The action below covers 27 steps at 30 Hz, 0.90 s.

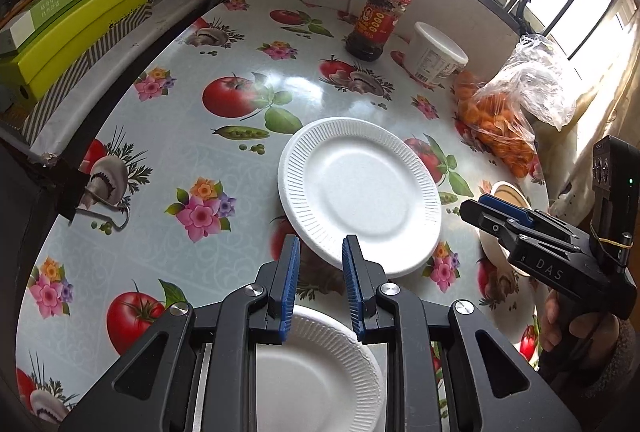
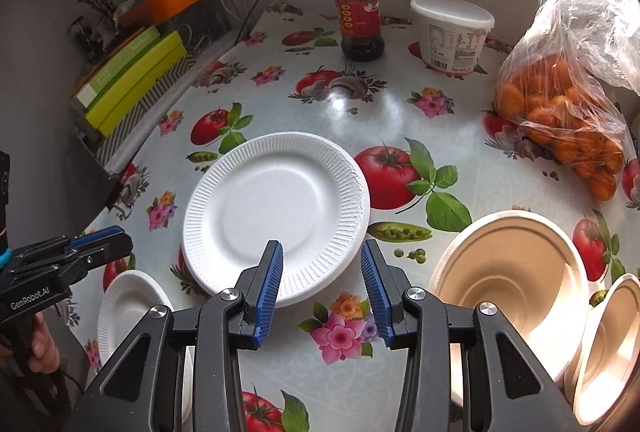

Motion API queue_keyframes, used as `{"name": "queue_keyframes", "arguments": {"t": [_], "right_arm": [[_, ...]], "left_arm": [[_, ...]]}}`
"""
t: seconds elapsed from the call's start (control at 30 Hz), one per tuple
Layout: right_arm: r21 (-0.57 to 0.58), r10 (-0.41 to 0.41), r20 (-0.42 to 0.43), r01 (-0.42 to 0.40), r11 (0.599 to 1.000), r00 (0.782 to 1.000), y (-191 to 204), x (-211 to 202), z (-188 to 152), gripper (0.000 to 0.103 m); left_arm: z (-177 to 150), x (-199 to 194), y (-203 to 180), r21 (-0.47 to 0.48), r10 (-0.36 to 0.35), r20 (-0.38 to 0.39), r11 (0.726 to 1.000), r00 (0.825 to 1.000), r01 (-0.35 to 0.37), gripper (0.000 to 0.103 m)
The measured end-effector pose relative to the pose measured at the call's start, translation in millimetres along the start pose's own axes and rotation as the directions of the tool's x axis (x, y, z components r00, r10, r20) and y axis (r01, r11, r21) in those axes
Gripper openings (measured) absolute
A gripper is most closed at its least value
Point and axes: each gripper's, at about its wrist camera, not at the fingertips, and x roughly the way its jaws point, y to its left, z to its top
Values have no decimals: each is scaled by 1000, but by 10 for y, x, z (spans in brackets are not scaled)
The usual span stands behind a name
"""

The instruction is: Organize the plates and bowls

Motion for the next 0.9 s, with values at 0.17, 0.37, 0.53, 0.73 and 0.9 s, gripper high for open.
{"name": "queue_keyframes", "arguments": {"t": [0.17,0.37,0.53,0.73,0.9], "right_arm": [[1,38,-43,-38,999,998,-18,189,96,40],[27,33,-85,-30,999,996,-80,428,195,40],[52,27,-101,-22,998,995,-128,559,259,40],[68,22,-106,-15,998,994,-150,639,282,40],[72,-4,-103,11,997,995,-166,672,286,40]], "left_arm": [[102,219,55,-28,-4,-46,1000,999,3,23],[123,389,123,-53,21,-71,998,997,-25,23],[171,465,168,-66,29,-86,997,996,-34,23],[214,541,195,-67,52,-95,996,994,-59,23],[208,592,229,-74,66,-104,995,992,-74,23]]}}
